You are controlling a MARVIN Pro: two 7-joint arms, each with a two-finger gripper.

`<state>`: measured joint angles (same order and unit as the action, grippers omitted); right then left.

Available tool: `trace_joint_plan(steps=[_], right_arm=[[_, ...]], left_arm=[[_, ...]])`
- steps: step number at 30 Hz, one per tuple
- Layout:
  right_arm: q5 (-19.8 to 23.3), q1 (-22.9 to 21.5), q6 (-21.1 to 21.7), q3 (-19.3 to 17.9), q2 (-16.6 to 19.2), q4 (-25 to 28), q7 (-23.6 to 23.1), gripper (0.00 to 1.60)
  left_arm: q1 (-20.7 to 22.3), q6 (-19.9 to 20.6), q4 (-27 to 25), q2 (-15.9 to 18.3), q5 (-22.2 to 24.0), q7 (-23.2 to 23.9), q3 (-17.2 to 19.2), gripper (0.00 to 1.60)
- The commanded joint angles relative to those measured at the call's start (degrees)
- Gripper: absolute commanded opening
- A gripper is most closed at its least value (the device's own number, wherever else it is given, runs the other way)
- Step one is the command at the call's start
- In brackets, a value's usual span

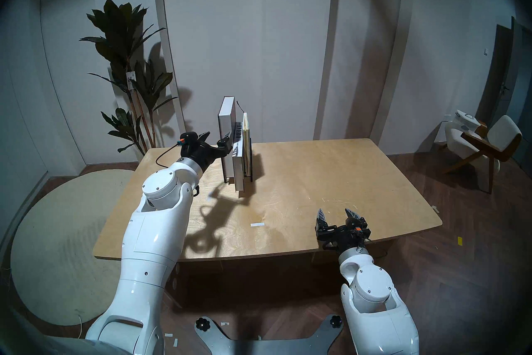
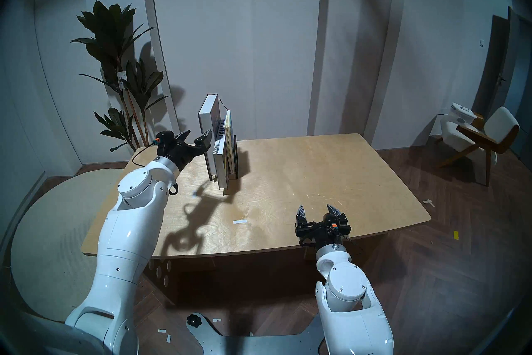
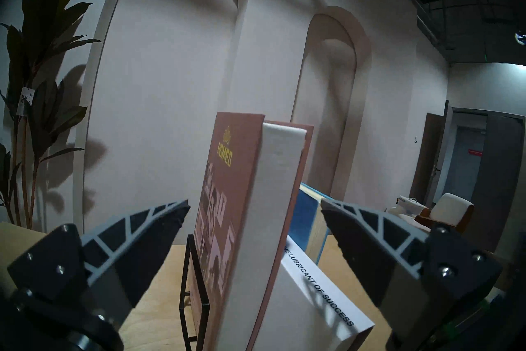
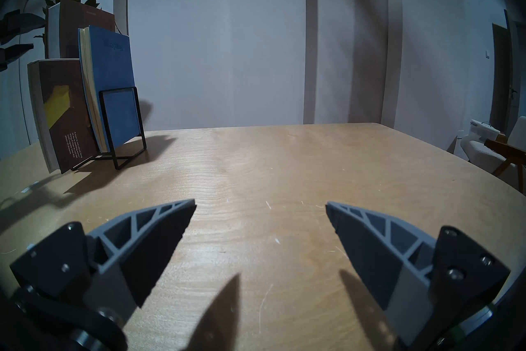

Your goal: Stack the books into one stack

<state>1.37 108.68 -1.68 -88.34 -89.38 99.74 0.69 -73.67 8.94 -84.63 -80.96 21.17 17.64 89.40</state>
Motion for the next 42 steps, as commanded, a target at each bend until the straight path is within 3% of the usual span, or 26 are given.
trace_joint_plan(steps=[1, 22, 42], right_arm=[[-0.07, -0.21, -0.33, 0.06, 0.06, 1.46, -0.06, 1.60], [-0.08, -0.08, -0.27, 0.07, 0.08, 1.68, -0.06, 1.60], [-0.08, 0.01, -0.19, 0.08, 0.09, 1.83, -0.06, 1.60]], left_arm=[[6.22, -2.33, 2.50, -0.15, -0.94, 1.03, -1.13, 1.60], [15.92, -5.90, 15.99, -0.92, -3.02, 1.22, -2.01, 1.60], [17.82, -9.99, 20.58, -0.54, -4.36, 4.27, -2.35, 1.60]])
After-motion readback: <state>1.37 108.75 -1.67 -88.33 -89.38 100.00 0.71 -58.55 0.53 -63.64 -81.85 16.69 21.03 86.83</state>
